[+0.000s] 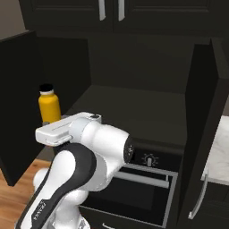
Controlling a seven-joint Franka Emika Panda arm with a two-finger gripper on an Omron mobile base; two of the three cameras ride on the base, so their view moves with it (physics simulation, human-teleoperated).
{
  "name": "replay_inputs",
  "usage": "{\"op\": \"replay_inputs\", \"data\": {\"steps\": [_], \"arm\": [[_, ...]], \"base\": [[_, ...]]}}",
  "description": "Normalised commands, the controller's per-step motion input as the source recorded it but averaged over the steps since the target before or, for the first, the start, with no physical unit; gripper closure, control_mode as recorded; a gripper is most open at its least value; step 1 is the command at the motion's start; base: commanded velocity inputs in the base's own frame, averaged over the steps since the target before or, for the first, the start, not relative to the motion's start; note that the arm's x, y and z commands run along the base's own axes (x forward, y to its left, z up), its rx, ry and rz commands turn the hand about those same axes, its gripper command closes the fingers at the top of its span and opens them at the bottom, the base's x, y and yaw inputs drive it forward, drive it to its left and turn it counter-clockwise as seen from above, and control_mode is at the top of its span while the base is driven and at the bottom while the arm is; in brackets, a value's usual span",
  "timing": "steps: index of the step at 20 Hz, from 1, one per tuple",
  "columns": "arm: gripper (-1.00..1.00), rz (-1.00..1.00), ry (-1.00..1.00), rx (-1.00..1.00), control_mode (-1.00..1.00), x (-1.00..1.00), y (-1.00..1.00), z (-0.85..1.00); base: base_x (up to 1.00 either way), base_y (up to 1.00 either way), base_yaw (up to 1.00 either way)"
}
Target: Pick the water bottle from the counter and place it in the open cabinet.
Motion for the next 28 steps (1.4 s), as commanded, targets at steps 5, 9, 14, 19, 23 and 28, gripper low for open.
{"op": "replay_inputs", "data": {"steps": [5, 9, 14, 19, 23, 28], "arm": [[1.0, -0.2, 0.0, 0.0, -1.0, 0.11, 0.0, 0.0], [1.0, -0.17, 0.0, 0.0, -1.0, 0.21, 0.0, 0.0], [1.0, -0.14, 0.0, 0.0, -1.0, 0.32, -0.02, 0.0], [1.0, -0.11, 0.0, 0.0, -1.0, 0.41, -0.16, -0.02], [1.0, -0.09, 0.0, 0.0, -1.0, 0.41, -0.23, -0.1], [1.0, -0.07, 0.0, 0.0, -1.0, 0.39, -0.17, -0.16]], "base": [[0.0, 0.0, 0.0], [0.0, 0.0, 0.0], [0.0, 0.0, 0.0], [0.0, 0.0, 0.0], [0.0, 0.0, 0.0], [0.0, 0.0, 0.0]]}}
